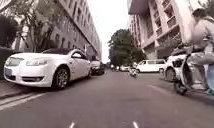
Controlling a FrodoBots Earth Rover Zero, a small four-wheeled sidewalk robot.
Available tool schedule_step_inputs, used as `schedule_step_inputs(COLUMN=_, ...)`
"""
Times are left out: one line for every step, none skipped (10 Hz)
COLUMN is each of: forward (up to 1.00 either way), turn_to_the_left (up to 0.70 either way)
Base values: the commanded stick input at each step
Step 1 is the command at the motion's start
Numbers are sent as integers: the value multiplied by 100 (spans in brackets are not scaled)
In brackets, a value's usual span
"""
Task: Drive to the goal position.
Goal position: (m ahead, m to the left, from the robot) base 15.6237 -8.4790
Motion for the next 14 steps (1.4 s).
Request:
schedule_step_inputs(forward=70, turn_to_the_left=0)
schedule_step_inputs(forward=70, turn_to_the_left=0)
schedule_step_inputs(forward=70, turn_to_the_left=0)
schedule_step_inputs(forward=70, turn_to_the_left=0)
schedule_step_inputs(forward=70, turn_to_the_left=0)
schedule_step_inputs(forward=70, turn_to_the_left=0)
schedule_step_inputs(forward=70, turn_to_the_left=0)
schedule_step_inputs(forward=70, turn_to_the_left=0)
schedule_step_inputs(forward=70, turn_to_the_left=0)
schedule_step_inputs(forward=70, turn_to_the_left=0)
schedule_step_inputs(forward=70, turn_to_the_left=0)
schedule_step_inputs(forward=70, turn_to_the_left=0)
schedule_step_inputs(forward=70, turn_to_the_left=0)
schedule_step_inputs(forward=70, turn_to_the_left=0)
